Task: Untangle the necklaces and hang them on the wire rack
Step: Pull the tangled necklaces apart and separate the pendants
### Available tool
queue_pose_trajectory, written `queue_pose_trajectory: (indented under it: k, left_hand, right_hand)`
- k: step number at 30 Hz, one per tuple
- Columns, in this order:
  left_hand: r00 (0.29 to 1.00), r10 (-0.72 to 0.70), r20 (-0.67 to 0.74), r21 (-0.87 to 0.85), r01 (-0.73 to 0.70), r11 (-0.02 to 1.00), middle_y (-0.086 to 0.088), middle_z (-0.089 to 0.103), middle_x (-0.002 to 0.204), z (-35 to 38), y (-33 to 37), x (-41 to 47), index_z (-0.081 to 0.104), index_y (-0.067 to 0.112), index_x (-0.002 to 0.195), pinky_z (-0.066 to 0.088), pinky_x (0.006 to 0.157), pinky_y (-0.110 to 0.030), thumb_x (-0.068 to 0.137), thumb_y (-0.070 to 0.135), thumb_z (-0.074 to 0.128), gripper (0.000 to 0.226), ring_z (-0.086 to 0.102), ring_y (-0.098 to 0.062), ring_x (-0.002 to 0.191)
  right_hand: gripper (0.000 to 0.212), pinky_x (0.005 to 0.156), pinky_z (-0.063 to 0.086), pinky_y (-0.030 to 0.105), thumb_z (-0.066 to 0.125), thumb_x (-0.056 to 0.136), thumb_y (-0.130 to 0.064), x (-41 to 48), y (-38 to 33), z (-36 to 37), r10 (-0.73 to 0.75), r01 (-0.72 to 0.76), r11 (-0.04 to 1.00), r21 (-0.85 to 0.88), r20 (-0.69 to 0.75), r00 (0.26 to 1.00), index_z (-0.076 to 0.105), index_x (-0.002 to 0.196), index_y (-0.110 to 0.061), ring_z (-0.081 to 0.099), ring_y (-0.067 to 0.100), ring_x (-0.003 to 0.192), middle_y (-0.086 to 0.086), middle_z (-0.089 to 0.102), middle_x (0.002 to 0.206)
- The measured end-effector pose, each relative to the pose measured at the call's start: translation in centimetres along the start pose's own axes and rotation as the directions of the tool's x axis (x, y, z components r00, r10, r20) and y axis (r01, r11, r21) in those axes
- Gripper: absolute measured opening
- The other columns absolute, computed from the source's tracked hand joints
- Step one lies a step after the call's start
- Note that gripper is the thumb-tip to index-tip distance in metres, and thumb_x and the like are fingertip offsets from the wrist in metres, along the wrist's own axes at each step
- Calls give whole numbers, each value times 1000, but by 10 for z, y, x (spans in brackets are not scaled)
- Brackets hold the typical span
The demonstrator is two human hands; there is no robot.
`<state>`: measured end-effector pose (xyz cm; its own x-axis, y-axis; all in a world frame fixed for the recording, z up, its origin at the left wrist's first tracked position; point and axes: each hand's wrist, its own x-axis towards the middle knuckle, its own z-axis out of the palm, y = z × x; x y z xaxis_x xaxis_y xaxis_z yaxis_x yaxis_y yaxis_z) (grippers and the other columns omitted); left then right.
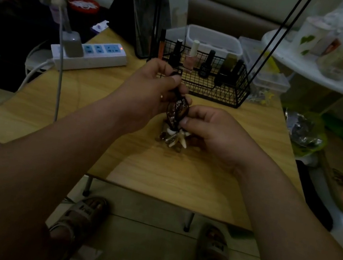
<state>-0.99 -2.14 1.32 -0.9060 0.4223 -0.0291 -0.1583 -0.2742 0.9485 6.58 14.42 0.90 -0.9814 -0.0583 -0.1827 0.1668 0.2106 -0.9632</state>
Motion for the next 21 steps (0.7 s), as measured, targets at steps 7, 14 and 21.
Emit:
queue_pose_trajectory:
  k: [7, 14, 21]
  left_hand:
    - [999, -39, -31, 197, 45, 979, -10, 73, 100, -2, 0, -1, 57, 12, 109, 57, 67, -37, 102, 16, 63, 9, 69, -25, 86]
    - [976, -151, 158, 514, 49, 857, -3, 79, 104, -1, 3, -7, 69, 19, 118, 57, 74, -21, 97, 20, 72, 22, 75, -11, 94]
    - [995, -72, 65, 630, 15, 776, -2, 66, 86, -6, 1, -4, 69, 18, 104, 51, 66, -31, 96, 5, 65, 15, 61, -12, 71]
  right_hand:
    - [17, 72, 55, 33, 60, 103, -18, 2, -3, -4, 39, -24, 986, 163, -91, 995, 66, 87, -16, 69, 18, 76, 5, 72, 82]
    - [21, 73, 53, 39, 61, 103, -30, 0, -8, -6, 70, -3, 960, 280, -227, 971, 63, 91, -14, 69, 19, 72, 0, 65, 69]
    - [28, 60, 56, 32, 60, 103, -29, -1, -12, -11, 134, -26, 886, 462, -201, 970, 56, 80, -12, 66, 19, 71, 4, 57, 73]
